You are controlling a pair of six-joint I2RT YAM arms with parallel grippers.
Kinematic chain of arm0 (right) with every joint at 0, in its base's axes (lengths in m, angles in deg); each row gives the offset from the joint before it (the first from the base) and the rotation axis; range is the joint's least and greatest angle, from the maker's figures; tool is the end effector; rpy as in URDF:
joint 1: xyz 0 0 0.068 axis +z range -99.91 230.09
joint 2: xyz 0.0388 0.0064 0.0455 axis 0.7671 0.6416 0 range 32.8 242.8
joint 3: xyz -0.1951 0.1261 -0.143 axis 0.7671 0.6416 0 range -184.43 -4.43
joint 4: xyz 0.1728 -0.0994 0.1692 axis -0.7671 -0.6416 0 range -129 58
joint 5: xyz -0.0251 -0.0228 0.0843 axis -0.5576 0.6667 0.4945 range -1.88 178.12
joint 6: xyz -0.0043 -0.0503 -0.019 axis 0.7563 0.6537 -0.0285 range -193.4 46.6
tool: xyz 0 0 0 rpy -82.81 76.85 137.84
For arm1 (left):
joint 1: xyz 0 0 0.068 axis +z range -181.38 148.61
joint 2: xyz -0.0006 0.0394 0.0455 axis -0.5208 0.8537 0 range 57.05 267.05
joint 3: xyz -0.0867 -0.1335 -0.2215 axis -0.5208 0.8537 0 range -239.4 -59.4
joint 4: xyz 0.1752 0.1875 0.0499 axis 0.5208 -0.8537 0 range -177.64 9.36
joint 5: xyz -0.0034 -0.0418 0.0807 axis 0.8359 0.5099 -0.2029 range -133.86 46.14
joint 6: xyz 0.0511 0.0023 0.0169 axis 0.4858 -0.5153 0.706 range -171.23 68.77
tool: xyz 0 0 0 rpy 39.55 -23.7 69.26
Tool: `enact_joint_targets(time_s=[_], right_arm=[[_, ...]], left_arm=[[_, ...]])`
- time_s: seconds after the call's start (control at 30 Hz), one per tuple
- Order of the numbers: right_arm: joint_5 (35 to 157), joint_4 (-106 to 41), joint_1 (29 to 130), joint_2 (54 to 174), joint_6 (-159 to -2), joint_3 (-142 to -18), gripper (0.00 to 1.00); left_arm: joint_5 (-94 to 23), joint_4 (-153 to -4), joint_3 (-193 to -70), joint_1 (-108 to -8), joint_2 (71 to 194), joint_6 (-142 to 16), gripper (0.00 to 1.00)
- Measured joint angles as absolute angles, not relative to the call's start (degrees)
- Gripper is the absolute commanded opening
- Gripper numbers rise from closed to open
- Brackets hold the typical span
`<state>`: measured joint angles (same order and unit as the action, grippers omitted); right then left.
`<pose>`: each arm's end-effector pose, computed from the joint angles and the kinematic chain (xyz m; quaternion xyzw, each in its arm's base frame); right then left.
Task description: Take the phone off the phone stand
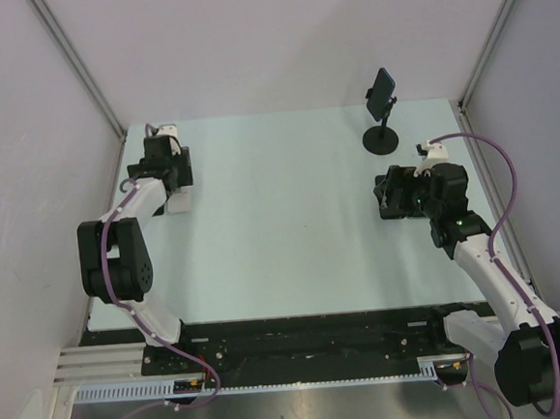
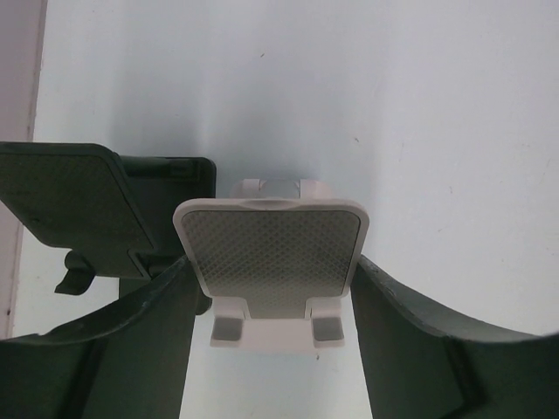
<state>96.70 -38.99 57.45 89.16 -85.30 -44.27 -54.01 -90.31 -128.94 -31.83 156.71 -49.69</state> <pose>0.2232 0.0342 0.2775 -0.0079 0.8350 0.1531 0.5284 0.3901 0.0033 0.2330 -0.0219 0.9025 0.0842 0.4218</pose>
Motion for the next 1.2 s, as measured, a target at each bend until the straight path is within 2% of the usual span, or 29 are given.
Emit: enact_joint_targets(time_s=[0.23,0.4,0.5,1.0,1.1,1.2], right_arm=[[96.9,-39.0,57.4,89.1,-85.3,-44.3,1.0],[97.1,-39.0,57.4,89.1,-85.3,-44.2,1.0],[97.1,-39.0,57.4,88.7,-85.3,-44.2,1.0],[97.0,-39.6,57.5,85.5,-84.1,-44.3,1.0],[97.0,-40.7,57.5,84.9,-83.9,-44.6,1.0],[96.3,-41.6,57.5,84.9,-83.9,-45.8,1.0]], left_arm=[[-52.2,-88.0,-128.1,-31.8,157.3,-49.8,0.36],[-51.2,-86.9,-126.8,-31.6,158.0,-49.8,0.41],[-50.7,-85.4,-126.2,-30.9,158.0,-49.8,0.54],[-49.6,-83.0,-123.1,-30.2,156.0,-50.0,0.94],[-49.4,-83.4,-122.8,-30.2,154.0,-50.4,0.99],[-48.9,-83.4,-122.5,-30.2,150.6,-51.9,1.0]])
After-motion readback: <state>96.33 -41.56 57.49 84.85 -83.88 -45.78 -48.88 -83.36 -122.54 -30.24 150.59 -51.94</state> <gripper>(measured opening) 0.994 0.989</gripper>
